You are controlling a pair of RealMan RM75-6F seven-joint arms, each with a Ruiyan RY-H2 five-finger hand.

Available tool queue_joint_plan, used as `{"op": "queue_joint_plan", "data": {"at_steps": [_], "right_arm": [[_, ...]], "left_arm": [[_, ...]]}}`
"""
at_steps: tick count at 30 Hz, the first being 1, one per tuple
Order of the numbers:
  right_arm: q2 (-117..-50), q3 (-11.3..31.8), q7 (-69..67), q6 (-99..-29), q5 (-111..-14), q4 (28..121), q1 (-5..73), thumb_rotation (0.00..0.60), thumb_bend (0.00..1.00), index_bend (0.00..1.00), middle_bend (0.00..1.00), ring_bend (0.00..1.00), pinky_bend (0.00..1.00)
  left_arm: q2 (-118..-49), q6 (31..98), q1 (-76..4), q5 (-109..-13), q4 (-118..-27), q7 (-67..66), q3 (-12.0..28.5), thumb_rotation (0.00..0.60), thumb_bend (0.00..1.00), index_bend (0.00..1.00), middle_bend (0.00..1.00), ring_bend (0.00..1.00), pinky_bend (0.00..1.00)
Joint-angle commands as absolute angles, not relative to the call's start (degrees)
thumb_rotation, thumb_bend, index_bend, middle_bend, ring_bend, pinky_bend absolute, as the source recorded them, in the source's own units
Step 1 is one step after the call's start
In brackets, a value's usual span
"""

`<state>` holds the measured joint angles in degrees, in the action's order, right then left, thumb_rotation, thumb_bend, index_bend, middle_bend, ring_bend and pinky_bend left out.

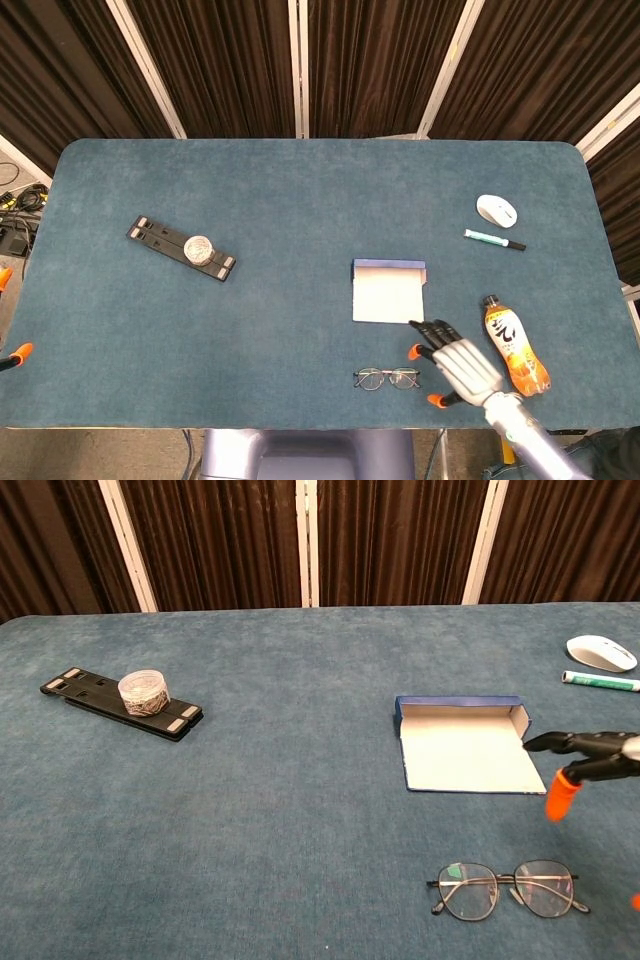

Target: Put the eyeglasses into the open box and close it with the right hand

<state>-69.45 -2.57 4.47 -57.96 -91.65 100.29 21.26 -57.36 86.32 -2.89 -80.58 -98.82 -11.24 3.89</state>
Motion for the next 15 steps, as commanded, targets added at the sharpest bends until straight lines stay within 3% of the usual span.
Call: {"op": "queue_joint_plan", "data": {"at_steps": [1, 15], "right_arm": [[-71.7, -1.7, 7.9, -55.7, -88.2, 100.6, 22.9, 0.600, 0.11, 0.40, 0.00, 0.00, 0.00], [-77.8, -0.5, 13.7, -52.8, -81.2, 99.0, 24.8, 0.600, 0.27, 0.45, 0.00, 0.00, 0.00]], "left_arm": [[-57.4, 86.1, -3.0, -80.3, -98.7, -11.2, 3.9, 0.600, 0.00, 0.00, 0.00, 0.00, 0.00], [-57.4, 85.9, -3.2, -80.6, -98.6, -11.4, 3.8, 0.600, 0.00, 0.00, 0.00, 0.00, 0.00]]}}
